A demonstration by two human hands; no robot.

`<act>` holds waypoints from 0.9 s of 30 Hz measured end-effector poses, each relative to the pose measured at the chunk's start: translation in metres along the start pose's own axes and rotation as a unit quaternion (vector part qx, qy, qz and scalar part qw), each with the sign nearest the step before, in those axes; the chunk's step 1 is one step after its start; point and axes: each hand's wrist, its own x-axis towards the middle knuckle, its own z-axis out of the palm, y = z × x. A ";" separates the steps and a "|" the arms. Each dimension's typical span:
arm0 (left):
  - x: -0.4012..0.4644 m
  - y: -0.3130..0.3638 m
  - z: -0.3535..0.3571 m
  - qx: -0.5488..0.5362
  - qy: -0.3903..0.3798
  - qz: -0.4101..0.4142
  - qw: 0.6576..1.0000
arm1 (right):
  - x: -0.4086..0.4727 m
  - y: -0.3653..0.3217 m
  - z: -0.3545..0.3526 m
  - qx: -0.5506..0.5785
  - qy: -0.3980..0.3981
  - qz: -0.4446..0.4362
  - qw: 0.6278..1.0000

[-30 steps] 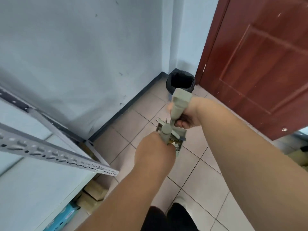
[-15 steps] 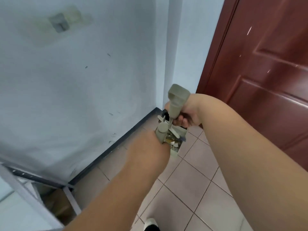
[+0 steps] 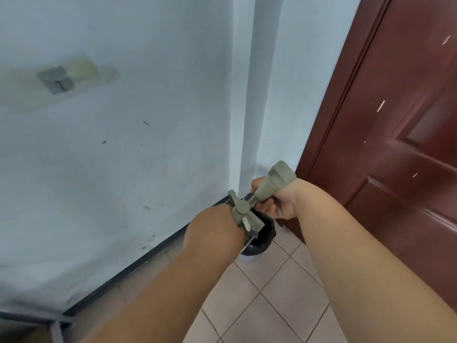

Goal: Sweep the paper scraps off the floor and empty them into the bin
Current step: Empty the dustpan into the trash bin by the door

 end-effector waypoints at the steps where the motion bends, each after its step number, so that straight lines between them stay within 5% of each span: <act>1: 0.011 0.006 0.006 0.003 -0.003 -0.008 1.000 | 0.008 -0.003 -0.010 0.005 -0.002 0.001 1.000; 14: 0.123 0.043 -0.002 0.068 -0.034 0.043 0.996 | 0.051 -0.041 -0.076 0.168 -0.031 0.031 0.985; 20: 0.160 0.066 -0.017 0.082 -0.163 0.101 0.978 | 0.053 -0.046 -0.100 0.220 -0.022 0.018 0.975; 27: 0.176 0.061 -0.034 -0.060 -0.346 0.069 0.934 | 0.062 -0.045 -0.097 0.217 0.009 0.032 0.976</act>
